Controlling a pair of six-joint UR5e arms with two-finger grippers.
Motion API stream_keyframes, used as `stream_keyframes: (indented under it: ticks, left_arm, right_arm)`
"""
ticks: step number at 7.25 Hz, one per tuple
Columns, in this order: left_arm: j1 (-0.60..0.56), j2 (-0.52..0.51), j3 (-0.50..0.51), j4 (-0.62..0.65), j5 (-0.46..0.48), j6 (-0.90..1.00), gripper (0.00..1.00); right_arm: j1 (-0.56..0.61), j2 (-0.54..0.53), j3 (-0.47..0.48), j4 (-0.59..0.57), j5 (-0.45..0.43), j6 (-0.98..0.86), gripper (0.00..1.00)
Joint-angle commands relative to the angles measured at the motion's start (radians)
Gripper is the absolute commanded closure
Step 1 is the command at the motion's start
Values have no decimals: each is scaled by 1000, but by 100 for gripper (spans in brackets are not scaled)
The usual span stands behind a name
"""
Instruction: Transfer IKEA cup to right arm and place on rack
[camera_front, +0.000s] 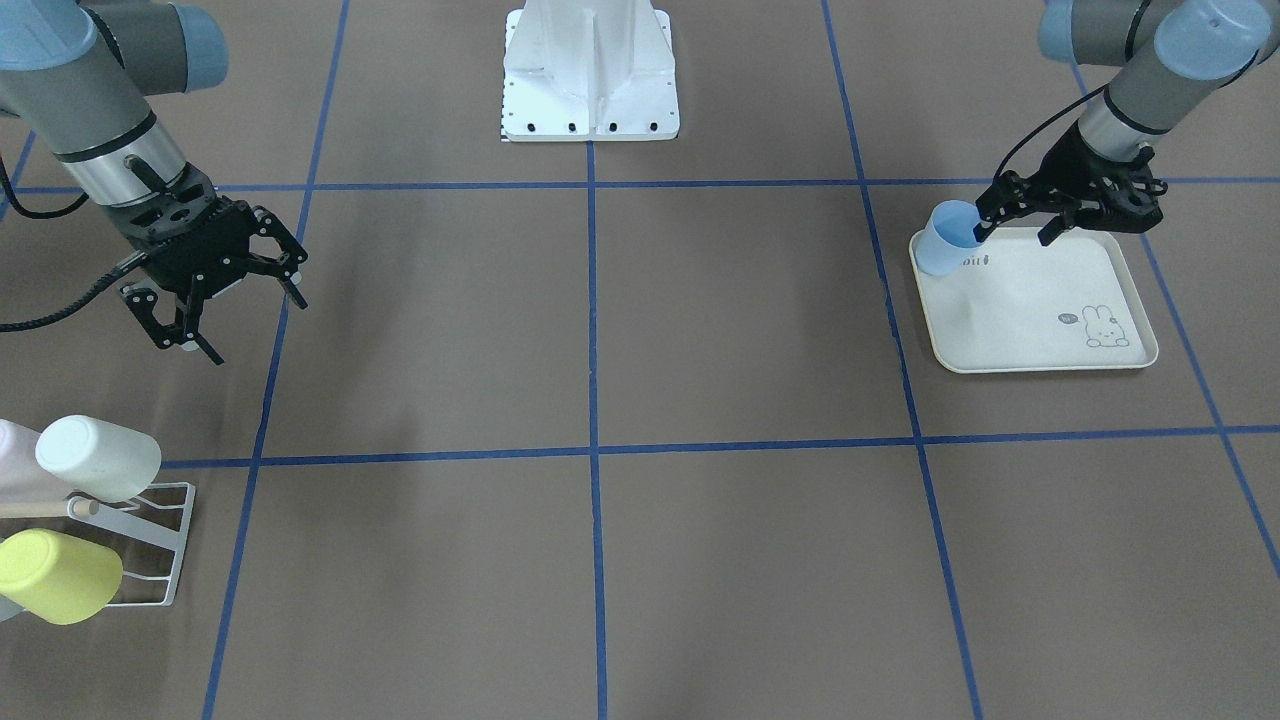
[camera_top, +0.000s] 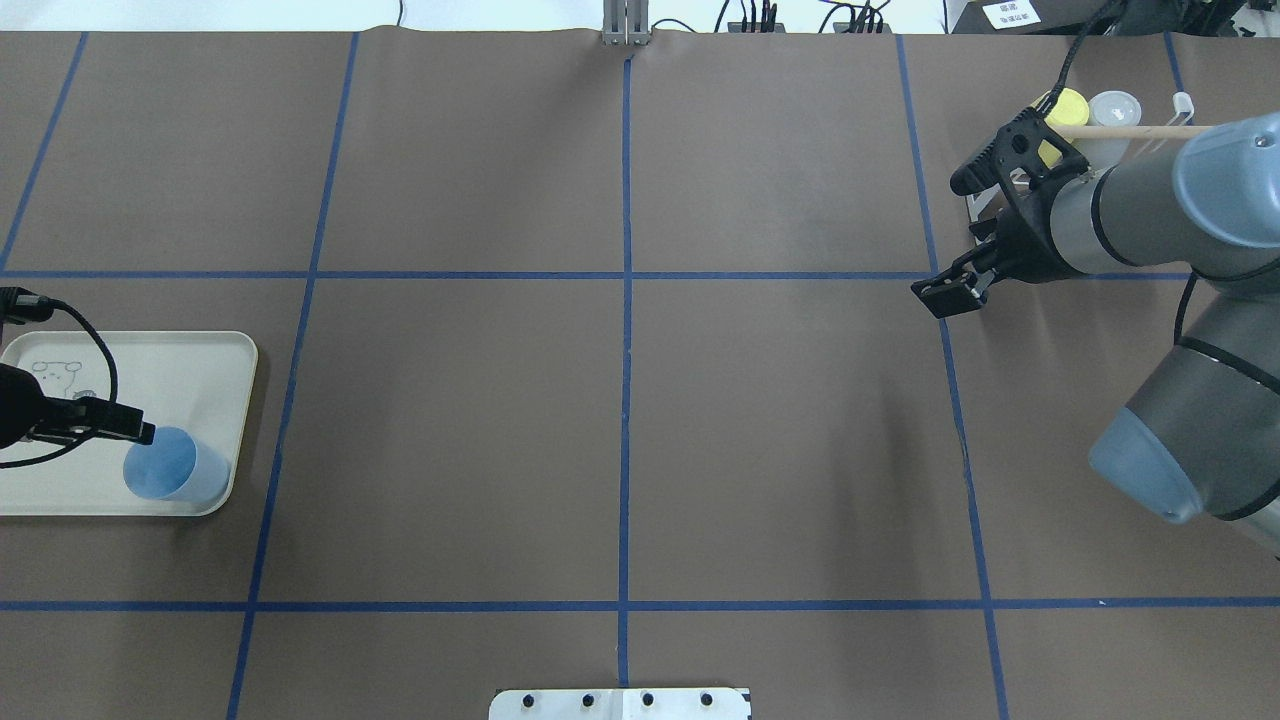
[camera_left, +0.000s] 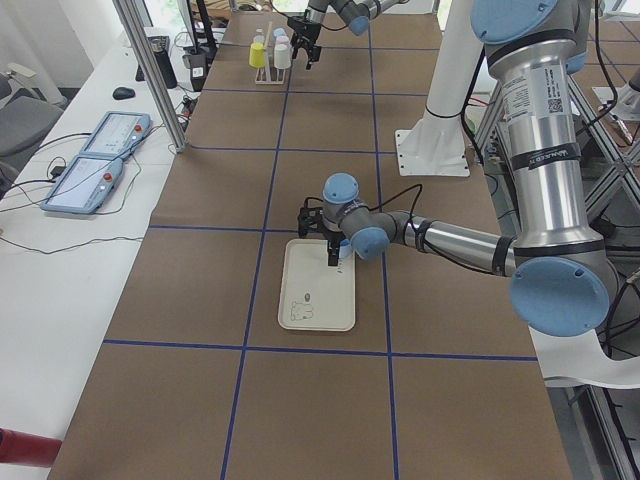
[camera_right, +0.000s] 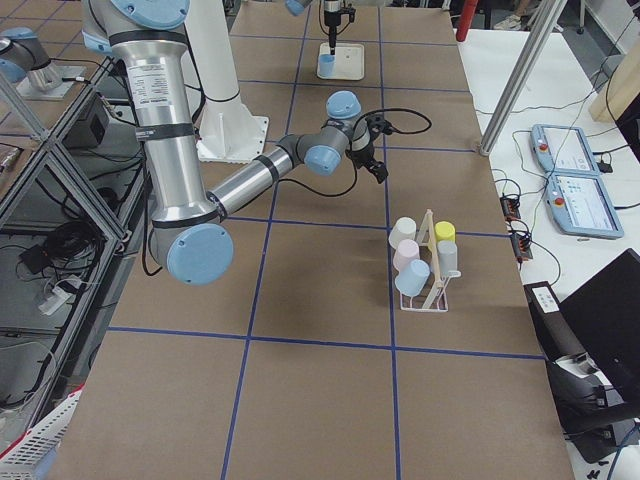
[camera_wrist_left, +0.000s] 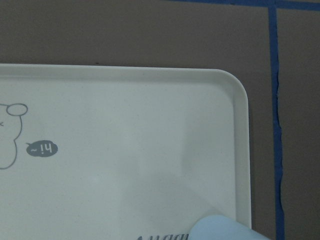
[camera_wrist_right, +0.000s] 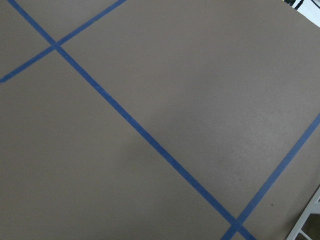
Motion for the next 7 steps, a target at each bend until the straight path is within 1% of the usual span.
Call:
stream_keyframes:
  ticks: [1, 2, 3, 5, 7]
  left_arm:
    - [15, 4, -1, 0, 0, -5, 30]
    - [15, 4, -1, 0, -1, -4, 79]
    - [15, 4, -2, 0, -1, -4, 100]
    - [15, 4, -33, 1, -7, -5, 100]
    - [8, 4, -60, 6, -36, -5, 100]
  right_arm:
    - [-13, 1, -1, 0, -6, 2, 0]
    - [-20, 2, -1, 1, -7, 2, 0]
    - [-21, 8, -4, 1, -9, 2, 0]
    - [-29, 16, -10, 0, -13, 2, 0]
    - [-30, 25, -12, 0, -12, 2, 0]
